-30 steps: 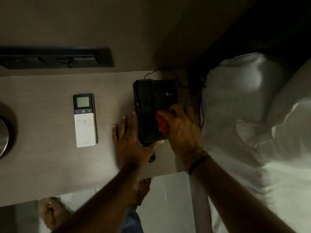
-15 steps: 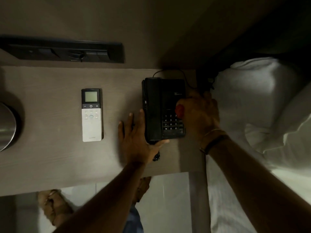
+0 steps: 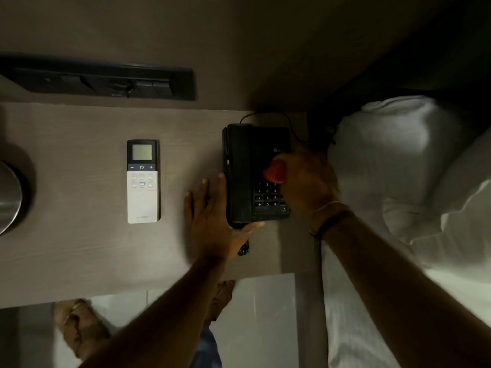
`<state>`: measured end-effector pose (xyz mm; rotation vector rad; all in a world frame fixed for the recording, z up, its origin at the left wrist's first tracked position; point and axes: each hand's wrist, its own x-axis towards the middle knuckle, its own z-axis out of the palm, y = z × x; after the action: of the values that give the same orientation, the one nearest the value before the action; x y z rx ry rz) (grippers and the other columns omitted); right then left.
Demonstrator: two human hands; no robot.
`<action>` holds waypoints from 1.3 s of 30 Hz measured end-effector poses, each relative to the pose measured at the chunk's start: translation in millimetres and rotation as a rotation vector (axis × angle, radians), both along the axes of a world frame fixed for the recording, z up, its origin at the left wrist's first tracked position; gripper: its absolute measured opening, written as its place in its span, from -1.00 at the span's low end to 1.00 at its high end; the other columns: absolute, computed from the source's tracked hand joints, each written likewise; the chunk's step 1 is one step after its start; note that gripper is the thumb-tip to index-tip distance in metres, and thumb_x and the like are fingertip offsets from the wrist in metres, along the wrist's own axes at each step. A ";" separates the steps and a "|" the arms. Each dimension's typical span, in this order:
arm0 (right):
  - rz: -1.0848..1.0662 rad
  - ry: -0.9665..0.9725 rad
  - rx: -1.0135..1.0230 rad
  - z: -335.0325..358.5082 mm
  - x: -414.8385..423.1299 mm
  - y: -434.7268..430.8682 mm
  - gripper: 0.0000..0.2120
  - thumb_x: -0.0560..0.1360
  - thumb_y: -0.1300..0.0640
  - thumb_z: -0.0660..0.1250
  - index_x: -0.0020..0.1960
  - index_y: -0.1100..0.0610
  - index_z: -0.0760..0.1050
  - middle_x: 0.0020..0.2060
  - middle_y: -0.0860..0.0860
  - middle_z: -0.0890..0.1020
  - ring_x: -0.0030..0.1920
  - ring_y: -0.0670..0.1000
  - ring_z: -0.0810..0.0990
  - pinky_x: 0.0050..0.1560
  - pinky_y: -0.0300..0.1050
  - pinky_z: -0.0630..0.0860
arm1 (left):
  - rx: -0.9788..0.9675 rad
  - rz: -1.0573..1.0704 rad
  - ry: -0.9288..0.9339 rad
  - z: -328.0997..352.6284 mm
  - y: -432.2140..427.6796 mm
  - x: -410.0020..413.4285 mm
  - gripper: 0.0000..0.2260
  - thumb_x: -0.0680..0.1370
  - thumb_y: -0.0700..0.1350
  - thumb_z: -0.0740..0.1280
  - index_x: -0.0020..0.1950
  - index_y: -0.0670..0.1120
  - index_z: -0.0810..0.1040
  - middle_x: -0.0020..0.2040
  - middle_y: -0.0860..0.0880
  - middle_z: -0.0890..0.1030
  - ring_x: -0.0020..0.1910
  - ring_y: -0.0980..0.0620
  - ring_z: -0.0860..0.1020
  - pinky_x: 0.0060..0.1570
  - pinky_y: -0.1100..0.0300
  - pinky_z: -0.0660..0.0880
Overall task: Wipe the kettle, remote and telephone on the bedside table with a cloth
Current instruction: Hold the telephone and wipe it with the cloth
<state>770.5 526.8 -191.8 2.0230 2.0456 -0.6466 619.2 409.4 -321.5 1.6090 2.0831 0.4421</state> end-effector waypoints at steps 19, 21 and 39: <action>0.039 0.319 0.089 -55.3 15.0 -101.1 -0.36 0.64 0.26 0.26 0.66 0.03 0.16 0.68 0.04 0.17 0.71 0.17 0.02 0.68 0.30 0.14 | 0.024 -0.023 -0.028 3.8 -1.7 -1.3 0.13 0.36 0.64 0.30 0.73 -0.04 0.20 0.67 -0.21 0.35 0.69 -0.18 0.21 0.68 -0.27 0.06; -0.126 0.511 -0.053 -33.8 16.5 -123.5 -0.47 0.61 0.11 0.35 0.57 0.02 0.37 0.62 0.06 0.34 0.65 0.18 0.26 0.62 0.29 0.28 | 0.009 -0.018 -0.027 6.1 -0.4 -0.8 0.14 0.37 0.68 0.21 0.73 -0.04 0.20 0.68 -0.20 0.33 0.70 -0.18 0.20 0.68 -0.29 0.06; -0.112 0.726 0.020 -73.4 14.9 -191.6 -0.46 0.67 -0.01 0.15 0.62 0.10 0.27 0.61 0.08 0.39 0.62 0.12 0.35 0.55 0.34 0.39 | 0.057 0.004 -0.042 -12.5 -0.7 1.2 -0.07 0.50 0.43 0.28 0.73 -0.07 0.21 0.64 -0.22 0.40 0.71 -0.17 0.20 0.68 -0.27 0.01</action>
<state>785.4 335.2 -265.2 2.1221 2.2807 -1.5755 620.5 408.7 -334.0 1.6136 2.0603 0.5369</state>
